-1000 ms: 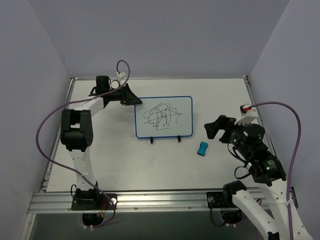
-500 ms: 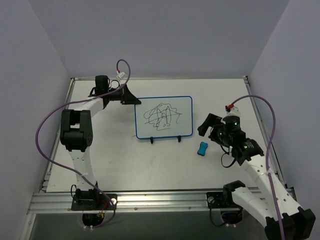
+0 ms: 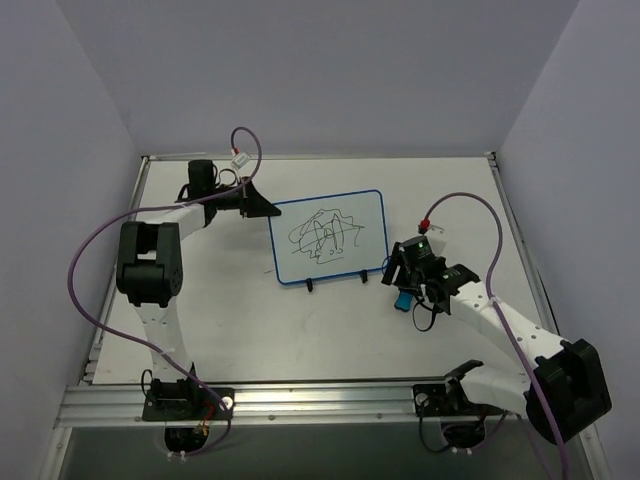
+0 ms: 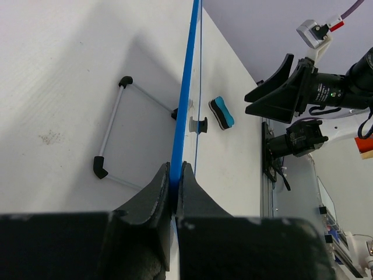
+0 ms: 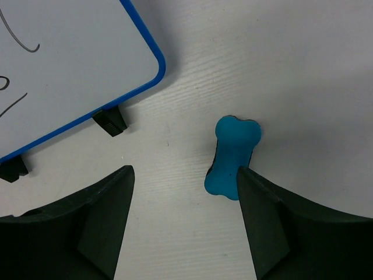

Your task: Erase the whiteboard

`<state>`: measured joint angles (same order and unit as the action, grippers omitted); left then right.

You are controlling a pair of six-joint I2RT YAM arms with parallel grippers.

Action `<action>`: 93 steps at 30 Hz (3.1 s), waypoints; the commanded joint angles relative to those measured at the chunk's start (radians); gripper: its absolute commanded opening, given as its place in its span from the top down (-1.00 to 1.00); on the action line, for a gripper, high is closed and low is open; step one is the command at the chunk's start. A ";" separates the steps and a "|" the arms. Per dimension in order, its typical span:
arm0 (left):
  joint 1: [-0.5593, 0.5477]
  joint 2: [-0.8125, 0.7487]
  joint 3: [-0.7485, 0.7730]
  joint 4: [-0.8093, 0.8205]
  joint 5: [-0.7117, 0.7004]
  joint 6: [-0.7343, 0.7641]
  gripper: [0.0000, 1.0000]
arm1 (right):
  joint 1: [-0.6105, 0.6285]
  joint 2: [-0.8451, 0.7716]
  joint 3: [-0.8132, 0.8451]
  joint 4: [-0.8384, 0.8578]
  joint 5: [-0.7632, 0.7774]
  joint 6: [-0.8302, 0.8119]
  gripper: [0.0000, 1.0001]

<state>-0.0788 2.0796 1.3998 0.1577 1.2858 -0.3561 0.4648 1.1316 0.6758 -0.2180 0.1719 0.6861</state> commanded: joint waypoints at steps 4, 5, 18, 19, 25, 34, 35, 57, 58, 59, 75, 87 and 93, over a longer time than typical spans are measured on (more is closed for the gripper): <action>0.027 -0.090 -0.125 0.176 -0.120 0.076 0.95 | 0.051 0.020 -0.027 -0.049 0.162 0.072 -0.29; 0.031 -0.093 -0.142 0.263 -0.111 0.053 0.95 | 0.051 0.028 -0.028 -0.047 0.167 0.072 -0.27; 0.073 -0.084 -0.225 0.640 -0.065 -0.219 0.95 | 0.026 0.197 -0.033 0.000 0.149 0.078 -0.24; 0.073 -0.082 -0.225 0.640 -0.066 -0.218 0.95 | 0.028 0.197 -0.039 -0.003 0.152 0.087 -0.15; 0.067 -0.107 -0.237 0.590 -0.077 -0.176 0.95 | 0.026 0.183 -0.045 0.003 0.149 0.087 0.01; 0.047 -0.127 -0.217 0.413 -0.111 -0.034 0.95 | 0.028 0.223 -0.032 -0.004 0.158 0.090 0.10; 0.044 -0.124 -0.217 0.413 -0.111 -0.032 0.95 | 0.028 0.224 -0.032 -0.003 0.158 0.090 0.12; 0.030 -0.135 -0.226 0.290 -0.166 0.077 0.95 | 0.196 0.184 0.226 0.150 0.247 -0.127 1.00; 0.027 -0.131 -0.225 0.287 -0.166 0.078 0.95 | 0.218 0.200 0.246 0.187 0.233 -0.167 1.00; 0.025 -0.133 -0.225 0.283 -0.166 0.080 0.95 | 0.269 0.217 0.266 0.257 0.222 -0.206 1.00; 0.017 -0.136 -0.226 0.235 -0.175 0.129 0.95 | 0.532 0.784 0.586 0.707 0.400 -0.560 1.00; -0.004 -0.159 -0.228 0.194 -0.174 0.172 0.95 | 0.433 0.757 0.516 0.730 0.416 -0.494 1.00; -0.009 -0.168 -0.229 0.174 -0.180 0.192 0.95 | 0.256 0.706 0.447 0.684 0.328 -0.450 1.00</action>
<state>-0.0452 1.9320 1.1698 0.3500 1.1694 -0.3614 0.8562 1.8500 1.1675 0.5205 0.4633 0.2150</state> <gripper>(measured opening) 0.078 0.177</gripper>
